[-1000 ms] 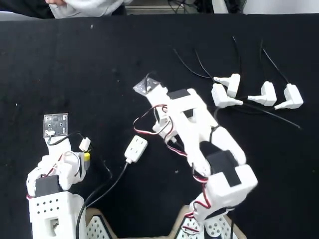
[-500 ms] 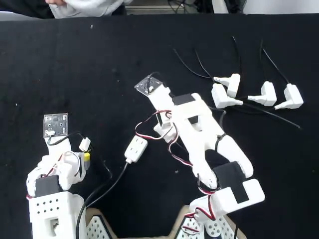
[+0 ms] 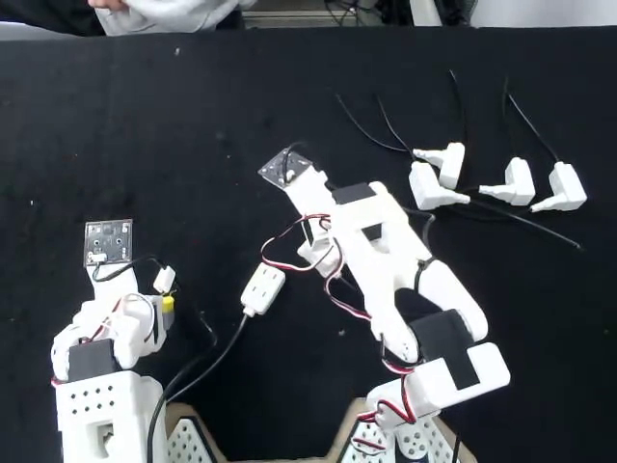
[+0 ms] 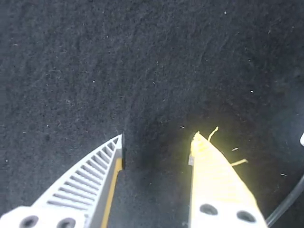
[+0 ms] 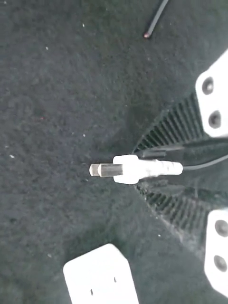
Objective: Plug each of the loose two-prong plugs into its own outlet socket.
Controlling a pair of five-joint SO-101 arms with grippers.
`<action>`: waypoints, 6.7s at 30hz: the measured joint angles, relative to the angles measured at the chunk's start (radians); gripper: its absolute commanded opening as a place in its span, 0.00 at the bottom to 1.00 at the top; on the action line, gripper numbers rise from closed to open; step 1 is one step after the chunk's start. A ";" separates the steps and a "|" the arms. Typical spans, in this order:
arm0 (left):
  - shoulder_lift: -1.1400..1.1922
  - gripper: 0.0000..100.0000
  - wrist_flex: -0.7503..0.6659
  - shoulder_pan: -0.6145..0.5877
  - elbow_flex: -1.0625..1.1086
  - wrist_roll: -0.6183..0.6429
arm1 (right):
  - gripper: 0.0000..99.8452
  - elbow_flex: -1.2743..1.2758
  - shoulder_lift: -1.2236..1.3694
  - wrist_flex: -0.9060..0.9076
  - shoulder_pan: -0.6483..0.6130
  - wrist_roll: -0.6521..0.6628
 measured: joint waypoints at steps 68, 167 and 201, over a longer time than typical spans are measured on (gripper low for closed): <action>0.002 0.23 -0.304 0.196 -0.127 0.140 | 0.01 0.621 -0.655 -0.493 -0.377 -0.402; -0.015 0.23 -0.411 0.408 0.031 0.296 | 0.01 0.922 -1.261 -0.542 -0.474 -0.474; -0.014 0.23 -0.410 0.410 0.054 0.259 | 0.01 0.921 -1.261 -0.477 -0.471 -0.474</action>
